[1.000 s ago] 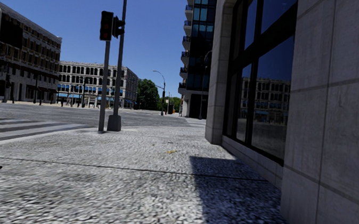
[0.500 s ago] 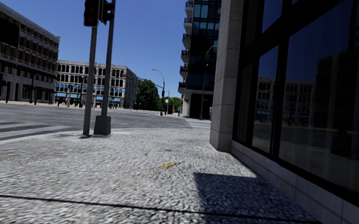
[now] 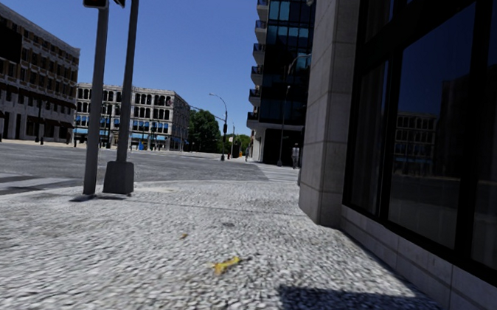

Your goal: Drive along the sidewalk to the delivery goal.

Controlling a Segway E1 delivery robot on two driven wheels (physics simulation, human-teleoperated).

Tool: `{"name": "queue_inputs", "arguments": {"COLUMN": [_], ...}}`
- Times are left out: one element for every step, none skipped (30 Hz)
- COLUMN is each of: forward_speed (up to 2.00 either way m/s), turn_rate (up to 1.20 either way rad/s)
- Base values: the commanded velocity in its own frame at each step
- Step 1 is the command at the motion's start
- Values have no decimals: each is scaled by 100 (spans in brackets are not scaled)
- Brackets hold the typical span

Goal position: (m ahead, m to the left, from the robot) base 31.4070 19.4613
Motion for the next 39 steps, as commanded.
{"name": "queue_inputs", "arguments": {"forward_speed": [200,200,200,200,200,200,200,200,200,200,200,200,200,200,200,200,200,200,200,200,200,200,200,200,200,200,200,200,200,200,200,200,200,200,200,200,200,200,200], "turn_rate": [0,0,0,0,0,0,0,0,0,0,0,0,0,0,0,0,0,0,0,0,0,0,0,0,0,0,0,0,0,0,0,0,0,0,0,0,0,0,-5]}}
